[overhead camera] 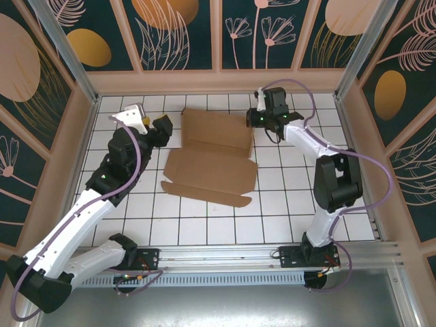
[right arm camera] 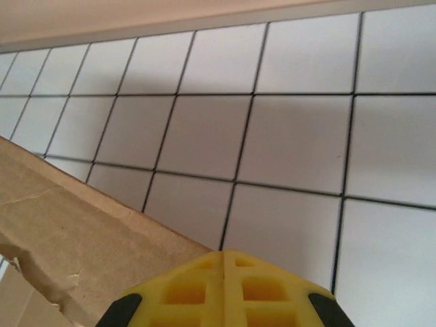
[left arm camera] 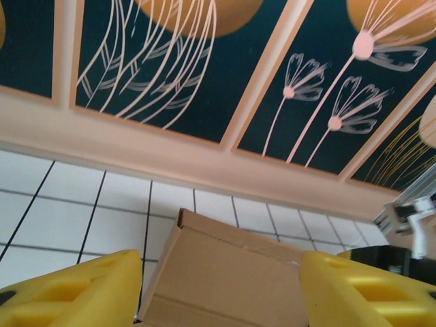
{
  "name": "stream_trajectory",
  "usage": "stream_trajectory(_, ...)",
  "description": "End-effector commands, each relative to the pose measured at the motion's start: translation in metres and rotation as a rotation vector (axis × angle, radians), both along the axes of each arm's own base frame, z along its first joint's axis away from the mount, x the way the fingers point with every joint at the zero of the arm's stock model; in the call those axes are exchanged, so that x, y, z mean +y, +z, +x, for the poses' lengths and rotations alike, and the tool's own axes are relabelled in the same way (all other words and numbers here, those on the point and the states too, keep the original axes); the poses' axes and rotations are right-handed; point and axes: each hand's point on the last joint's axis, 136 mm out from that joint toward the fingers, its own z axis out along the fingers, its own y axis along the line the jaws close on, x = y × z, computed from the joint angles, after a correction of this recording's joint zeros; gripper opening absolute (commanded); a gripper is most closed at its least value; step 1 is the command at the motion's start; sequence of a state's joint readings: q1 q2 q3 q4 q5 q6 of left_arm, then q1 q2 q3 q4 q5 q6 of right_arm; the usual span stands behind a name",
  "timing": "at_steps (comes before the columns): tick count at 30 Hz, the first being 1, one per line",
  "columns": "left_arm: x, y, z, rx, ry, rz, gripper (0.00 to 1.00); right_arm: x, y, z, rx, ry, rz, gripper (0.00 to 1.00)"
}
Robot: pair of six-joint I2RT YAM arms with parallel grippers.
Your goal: Fold the paper box
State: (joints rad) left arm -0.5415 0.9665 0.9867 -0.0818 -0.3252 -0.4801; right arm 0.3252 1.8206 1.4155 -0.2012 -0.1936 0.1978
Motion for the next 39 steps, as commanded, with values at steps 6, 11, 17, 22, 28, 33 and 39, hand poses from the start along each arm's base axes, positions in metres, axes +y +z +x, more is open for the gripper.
stream_trajectory(6,-0.013,0.020,0.004,-0.009,-0.049,-0.045,0.63,-0.054,-0.083,0.007,0.233,-0.158,-0.002,0.10)
stream_trajectory(11,-0.007,0.032,0.002,-0.045,-0.032,-0.042,0.64,-0.034,-0.100,-0.051,0.308,-0.115,0.010,0.14)
stream_trajectory(17,0.000,0.047,-0.001,-0.084,-0.009,-0.010,0.64,0.022,-0.072,-0.159,0.300,0.159,0.026,0.28)
stream_trajectory(22,0.000,0.053,0.004,-0.114,0.007,-0.022,0.64,-0.017,-0.030,-0.119,0.081,-0.018,-0.103,0.51)
stream_trajectory(28,-0.009,0.039,0.009,-0.083,-0.025,-0.003,0.64,-0.019,-0.018,-0.032,-0.124,-0.080,-0.300,0.70)
stream_trajectory(33,-0.003,0.027,0.005,-0.064,-0.006,0.023,0.64,0.002,-0.046,0.016,-0.128,0.037,-0.410,0.71)
stream_trajectory(39,-0.001,0.019,0.003,-0.057,-0.004,0.037,0.65,0.002,-0.094,0.030,-0.032,0.123,-0.509,0.67)
